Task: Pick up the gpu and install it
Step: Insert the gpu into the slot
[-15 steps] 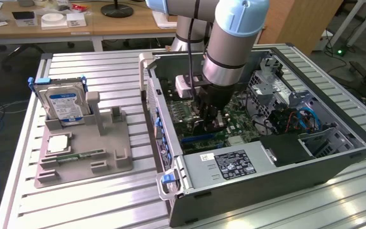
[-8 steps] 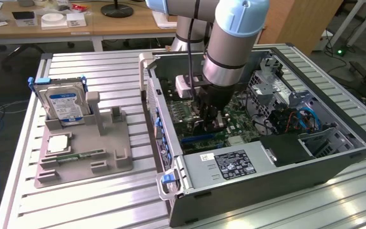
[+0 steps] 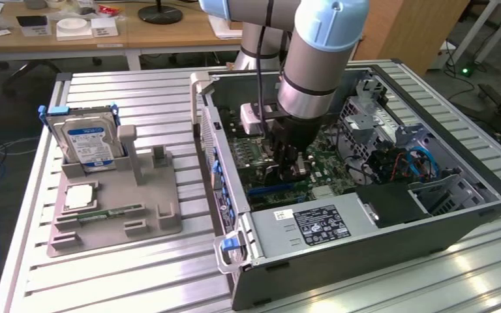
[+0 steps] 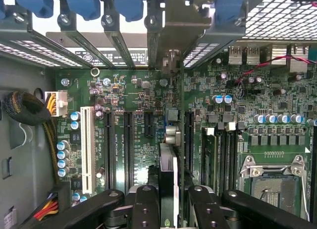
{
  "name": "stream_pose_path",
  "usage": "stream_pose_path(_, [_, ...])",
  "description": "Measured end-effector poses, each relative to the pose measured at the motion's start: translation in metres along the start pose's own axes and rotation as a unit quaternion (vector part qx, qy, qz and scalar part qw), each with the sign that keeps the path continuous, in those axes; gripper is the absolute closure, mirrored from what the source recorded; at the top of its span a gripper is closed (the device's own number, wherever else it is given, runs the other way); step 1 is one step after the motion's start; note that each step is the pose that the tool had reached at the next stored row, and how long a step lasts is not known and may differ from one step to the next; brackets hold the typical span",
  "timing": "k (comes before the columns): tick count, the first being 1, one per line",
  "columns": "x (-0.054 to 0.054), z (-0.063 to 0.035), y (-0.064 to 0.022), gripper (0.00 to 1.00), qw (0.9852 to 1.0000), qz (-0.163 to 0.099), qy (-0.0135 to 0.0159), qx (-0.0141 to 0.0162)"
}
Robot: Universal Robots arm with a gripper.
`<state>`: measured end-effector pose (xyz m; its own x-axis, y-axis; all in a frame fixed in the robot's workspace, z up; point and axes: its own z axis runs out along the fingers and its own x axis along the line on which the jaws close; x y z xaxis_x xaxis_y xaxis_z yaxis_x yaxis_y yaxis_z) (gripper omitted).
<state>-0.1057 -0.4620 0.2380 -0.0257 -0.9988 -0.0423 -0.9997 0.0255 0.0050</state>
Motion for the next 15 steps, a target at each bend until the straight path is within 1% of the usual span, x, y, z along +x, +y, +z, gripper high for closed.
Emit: stream_pose_path(15, [0.0003, 0.0032, 0.0, 0.73, 1.0, 0.0, 0.0001, -0.0002])
